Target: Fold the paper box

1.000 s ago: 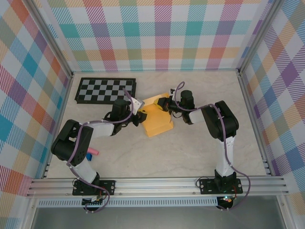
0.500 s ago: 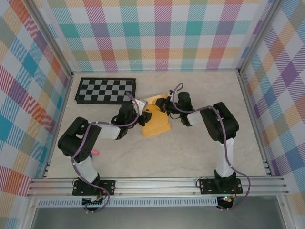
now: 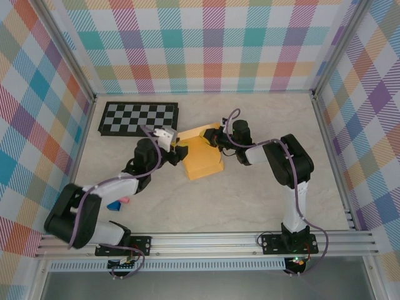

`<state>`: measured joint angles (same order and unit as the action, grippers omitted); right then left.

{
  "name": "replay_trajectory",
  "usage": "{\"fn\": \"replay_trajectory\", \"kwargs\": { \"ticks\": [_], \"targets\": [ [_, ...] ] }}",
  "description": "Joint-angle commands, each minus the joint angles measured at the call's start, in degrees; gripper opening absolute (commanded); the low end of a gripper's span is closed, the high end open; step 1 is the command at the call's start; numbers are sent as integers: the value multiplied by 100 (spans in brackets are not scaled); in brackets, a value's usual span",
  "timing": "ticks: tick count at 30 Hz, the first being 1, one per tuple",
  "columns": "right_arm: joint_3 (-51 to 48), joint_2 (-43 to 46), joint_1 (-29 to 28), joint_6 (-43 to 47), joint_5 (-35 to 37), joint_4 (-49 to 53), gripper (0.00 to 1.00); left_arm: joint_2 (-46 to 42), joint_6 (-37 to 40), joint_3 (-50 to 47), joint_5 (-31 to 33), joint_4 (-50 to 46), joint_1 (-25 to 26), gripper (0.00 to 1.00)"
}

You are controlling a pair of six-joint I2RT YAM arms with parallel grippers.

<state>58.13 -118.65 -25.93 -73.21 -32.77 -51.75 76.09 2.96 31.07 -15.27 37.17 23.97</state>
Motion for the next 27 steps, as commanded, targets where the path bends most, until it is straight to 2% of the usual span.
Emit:
{"fn": "replay_trajectory", "kwargs": {
  "ticks": [1,3,4,6,9,12,16,20,23,27],
  "targets": [
    [65,88,10,132,9,184,0,-544,284,-476,260,-158,-284,64],
    [93,63,12,144,-10,182,0,-497,-100,-514,529,-213,-559,78],
    [102,54,18,140,-27,189,0,-292,-450,-360,363,-407,-751,81],
    [124,48,18,164,-60,218,0,316,-1073,49,-424,-643,-1078,84],
    [137,46,16,175,-101,282,0,1106,-2057,381,-1235,-83,-1419,85],
    [163,53,15,161,-132,387,0,1379,-2757,401,-1278,675,-1569,91],
    [196,55,21,192,-149,515,0,1643,-3287,663,-1702,766,-1699,97],
    [238,66,22,241,-163,617,0,1889,-4454,630,-1865,1377,-1910,99],
    [251,70,25,282,-168,661,0,2127,-4560,890,-2321,1200,-1913,100],
    [243,87,20,298,-160,709,0,2166,-4314,1037,-2384,610,-1906,100]
  ]
}}
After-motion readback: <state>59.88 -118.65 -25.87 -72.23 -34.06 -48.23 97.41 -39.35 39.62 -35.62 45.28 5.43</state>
